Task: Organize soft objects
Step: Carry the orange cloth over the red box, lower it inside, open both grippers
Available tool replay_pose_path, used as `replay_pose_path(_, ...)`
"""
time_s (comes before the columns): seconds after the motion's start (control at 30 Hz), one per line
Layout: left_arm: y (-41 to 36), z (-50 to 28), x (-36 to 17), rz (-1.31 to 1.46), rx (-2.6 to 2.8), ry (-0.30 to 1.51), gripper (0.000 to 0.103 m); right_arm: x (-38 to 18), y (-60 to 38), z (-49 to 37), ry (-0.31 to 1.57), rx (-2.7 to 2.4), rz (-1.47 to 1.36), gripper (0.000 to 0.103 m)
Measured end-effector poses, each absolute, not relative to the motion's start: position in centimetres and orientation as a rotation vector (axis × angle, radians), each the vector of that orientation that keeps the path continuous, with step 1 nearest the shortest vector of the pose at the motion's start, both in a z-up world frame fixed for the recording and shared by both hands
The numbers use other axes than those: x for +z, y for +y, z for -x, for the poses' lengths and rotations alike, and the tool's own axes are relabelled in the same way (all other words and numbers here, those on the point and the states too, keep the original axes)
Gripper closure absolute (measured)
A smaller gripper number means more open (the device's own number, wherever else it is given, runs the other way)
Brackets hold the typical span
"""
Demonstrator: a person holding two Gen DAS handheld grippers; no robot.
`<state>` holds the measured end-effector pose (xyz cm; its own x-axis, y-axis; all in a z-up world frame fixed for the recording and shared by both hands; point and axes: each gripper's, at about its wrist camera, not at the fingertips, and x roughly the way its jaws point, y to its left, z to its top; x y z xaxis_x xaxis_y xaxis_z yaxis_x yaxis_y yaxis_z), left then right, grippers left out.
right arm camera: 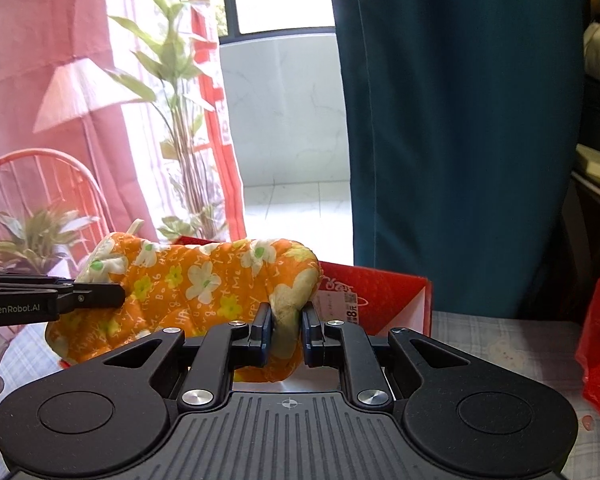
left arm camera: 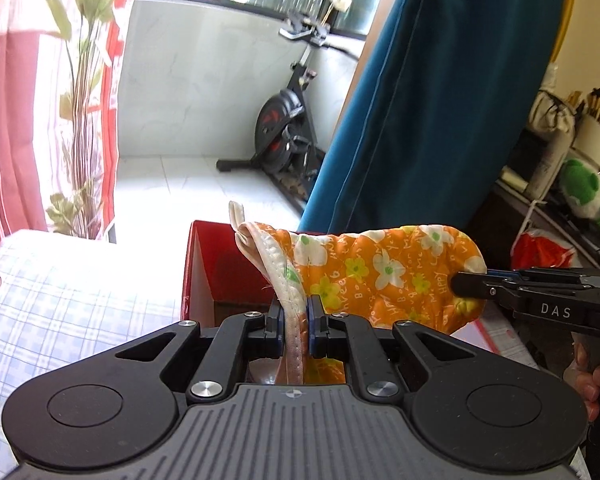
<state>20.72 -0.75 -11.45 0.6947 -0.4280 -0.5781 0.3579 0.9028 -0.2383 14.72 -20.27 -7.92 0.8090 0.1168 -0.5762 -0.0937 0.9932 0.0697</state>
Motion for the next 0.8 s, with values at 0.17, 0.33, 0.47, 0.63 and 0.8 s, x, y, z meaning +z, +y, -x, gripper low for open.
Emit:
replay_pose_path(0.17,-1.3,-22.8,-12.7,0.088,-0.432,0.728,0.091,-9.5,-20.1,-17.5,0.663,0.099,-0.023,0.089)
replay_pose_path(0.33,-1.5,-24.2,-13.4,0.073,-0.429,0.772,0.090,-10.9,-19.9,-19.2,0.707,0.083,-0.009,0.089)
replay_pose_path(0.47,-1.7,-25.1,-13.7,0.053,-0.415,0.786,0.086,-11.6,-20.0,-20.3,0.735,0.060,-0.024,0.089)
replay_pose_path(0.63,-2.2,-25.7,-13.9,0.017,-0.391,0.801,0.082,-13.0,-20.3,-21.4,0.779,0.015,-0.046,0.090)
replay_pose_path(0.8,-2.0,-25.9,-13.8,-0.002,-0.369,0.808,0.082,-14.4,-20.5,-22.1,0.827,-0.036,-0.055,0.090)
